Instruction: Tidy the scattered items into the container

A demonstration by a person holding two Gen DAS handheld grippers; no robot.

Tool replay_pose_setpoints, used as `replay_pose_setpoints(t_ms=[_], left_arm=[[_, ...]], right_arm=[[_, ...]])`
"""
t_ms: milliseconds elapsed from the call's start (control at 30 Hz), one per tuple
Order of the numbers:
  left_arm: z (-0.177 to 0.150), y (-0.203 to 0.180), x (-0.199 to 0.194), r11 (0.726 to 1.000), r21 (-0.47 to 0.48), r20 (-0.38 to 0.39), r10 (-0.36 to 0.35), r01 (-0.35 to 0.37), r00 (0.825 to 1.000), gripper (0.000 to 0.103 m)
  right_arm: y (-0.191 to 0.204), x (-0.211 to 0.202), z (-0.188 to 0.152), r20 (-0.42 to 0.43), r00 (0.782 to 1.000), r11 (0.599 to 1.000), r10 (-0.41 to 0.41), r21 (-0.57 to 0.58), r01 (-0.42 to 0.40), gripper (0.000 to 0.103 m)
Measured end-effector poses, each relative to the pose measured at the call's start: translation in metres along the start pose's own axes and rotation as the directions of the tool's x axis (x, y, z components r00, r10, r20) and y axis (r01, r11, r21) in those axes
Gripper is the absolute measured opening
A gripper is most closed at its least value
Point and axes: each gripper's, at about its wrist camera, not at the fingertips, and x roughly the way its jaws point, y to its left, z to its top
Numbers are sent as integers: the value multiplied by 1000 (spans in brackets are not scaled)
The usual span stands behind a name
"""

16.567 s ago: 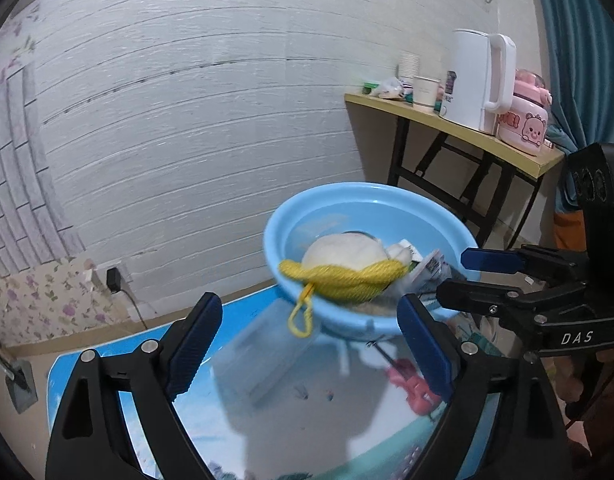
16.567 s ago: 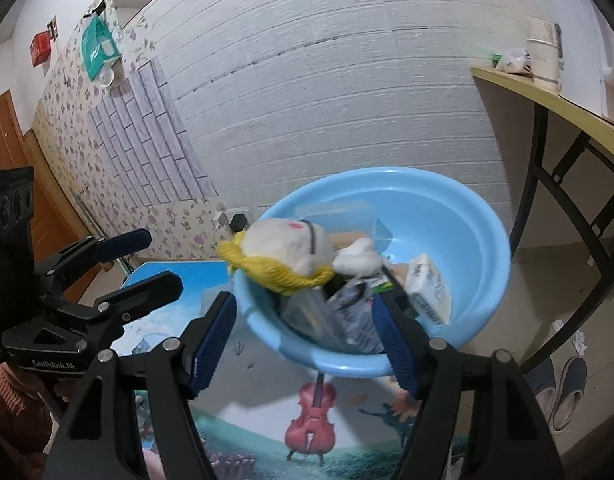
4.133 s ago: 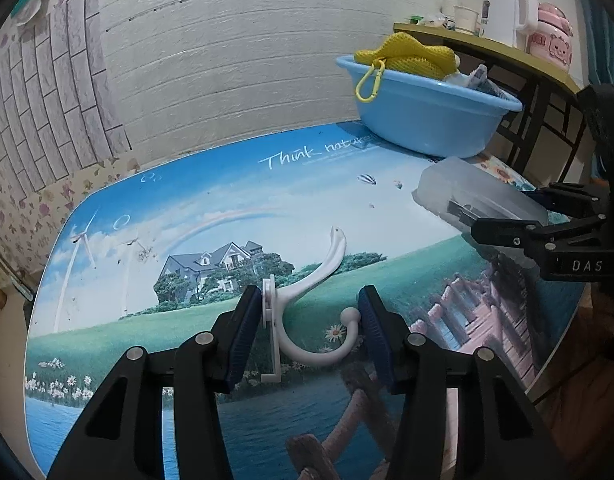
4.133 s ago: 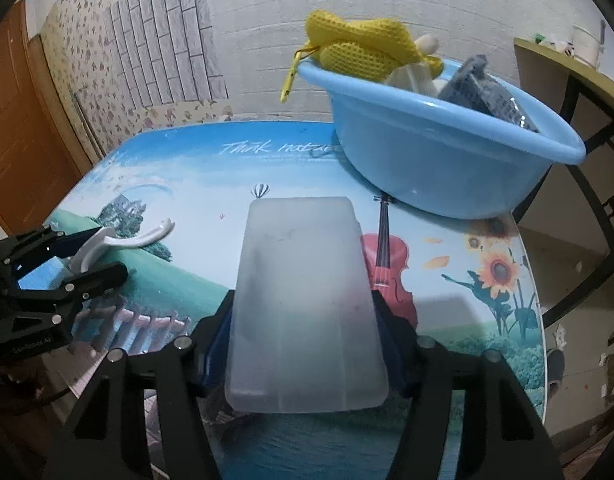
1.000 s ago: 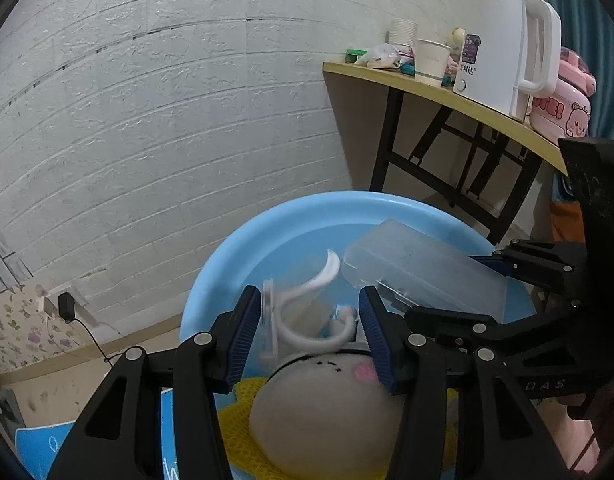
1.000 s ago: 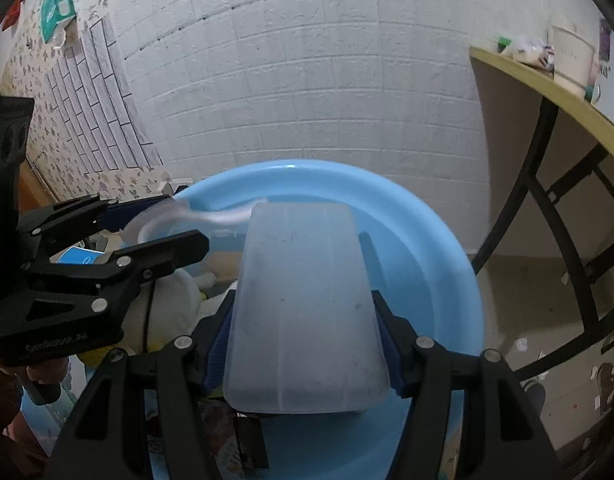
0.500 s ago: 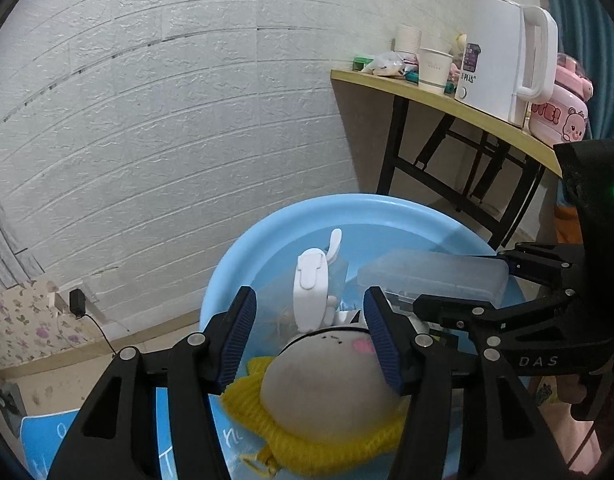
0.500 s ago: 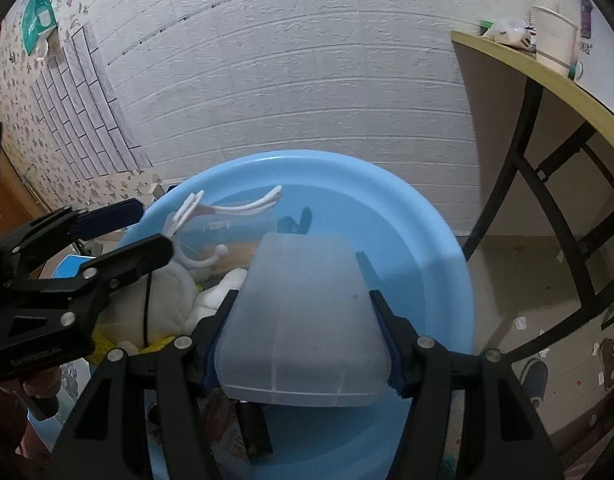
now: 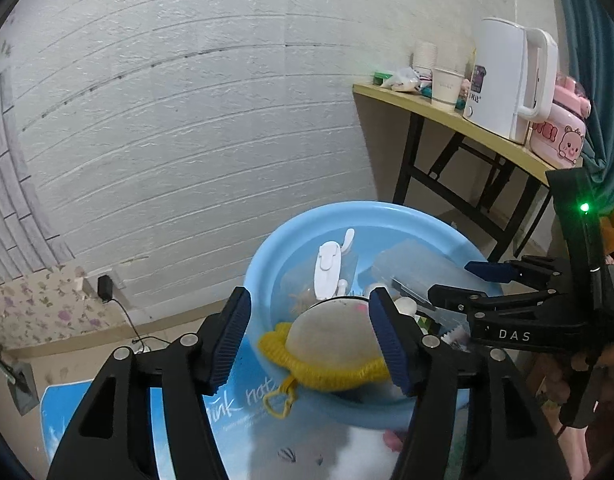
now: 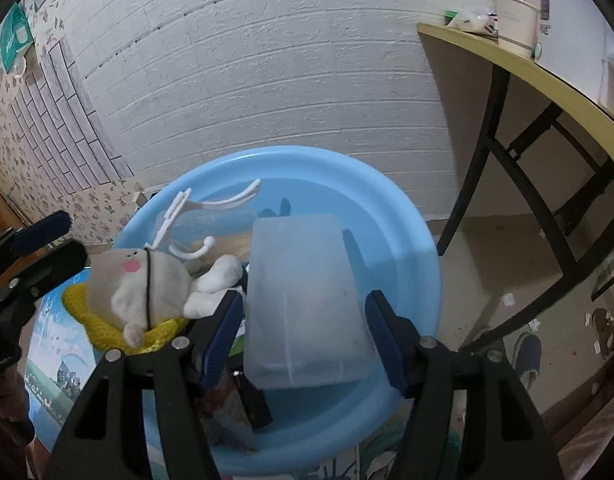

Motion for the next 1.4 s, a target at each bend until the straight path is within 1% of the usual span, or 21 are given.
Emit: replay_pose_setpoints(t_ms=[133, 167, 300, 400, 467, 533, 667, 800, 867, 967, 1067, 1200, 1233, 1267, 1300, 1333, 1400], left_arm=[[-1, -1, -18, 1000, -6, 15, 7, -7, 1000, 69], [-2, -2, -22, 1000, -8, 19, 8, -8, 1000, 73], [-3, -4, -37, 1000, -13, 42, 6, -5, 999, 81], [-6, -5, -47, 1000, -11, 59, 14, -13, 998, 89], [-8, -6, -52, 999, -6, 64, 34, -34, 997, 95], [-11, -7, -57, 999, -10, 69, 50, -49, 996, 97], [-16, -3, -67, 998, -24, 75, 67, -65, 995, 101], [-19, -1, -73, 995, -17, 76, 103, -102, 992, 102], [-20, -1, -76, 994, -18, 80, 111, -110, 991, 102], [-21, 0, -81, 994, -20, 87, 109, -108, 990, 102], [-22, 0, -86, 994, -22, 92, 107, -106, 990, 102], [-24, 1, -92, 995, -30, 101, 101, -99, 990, 102], [-24, 2, -94, 995, -31, 103, 98, -95, 990, 102], [-24, 2, -96, 996, -32, 108, 92, -89, 990, 102], [-24, 2, -97, 996, -33, 113, 86, -83, 990, 102], [-25, 2, -100, 997, -32, 121, 79, -75, 989, 102], [-25, 2, -105, 998, -29, 134, 63, -60, 989, 102]], right_arm=[[1, -10, -5, 9, 1000, 1000, -6, 8, 5, 64], [3, -15, -7, 16, 1000, 1000, -4, 8, 4, 64], [9, -30, -11, 42, 999, 1000, -1, -2, 1, 64], [14, -42, -14, 70, 997, 1000, 12, -9, -12, 65], [16, -46, -15, 82, 996, 1000, 20, -15, -19, 76], [19, -51, -18, 103, 994, 1000, 23, -17, -22, 78], [25, -53, -21, 104, 994, 999, 34, -26, -31, 78], [35, -56, -26, 114, 993, 998, 3, -55, 4, 78], [42, -59, -28, 121, 993, 996, 1, -83, 9, 78], [49, -63, -30, 121, 993, 996, 14, -92, -2, 78], [52, -67, -31, 106, 994, 997, 40, -72, -32, 78], [59, -79, -31, 161, 987, 995, -10, -96, 26, 78], [61, -82, -31, 167, 986, 994, -19, -99, 36, 79], [62, -84, -30, 161, 987, 995, -26, -96, 42, 84], [63, -85, -30, 153, 988, 995, -23, -92, 37, 92], [63, -86, -29, 148, 989, 996, -18, -85, 31, 94], [64, -92, -30, 165, 986, 998, 0, -69, 11, 96]])
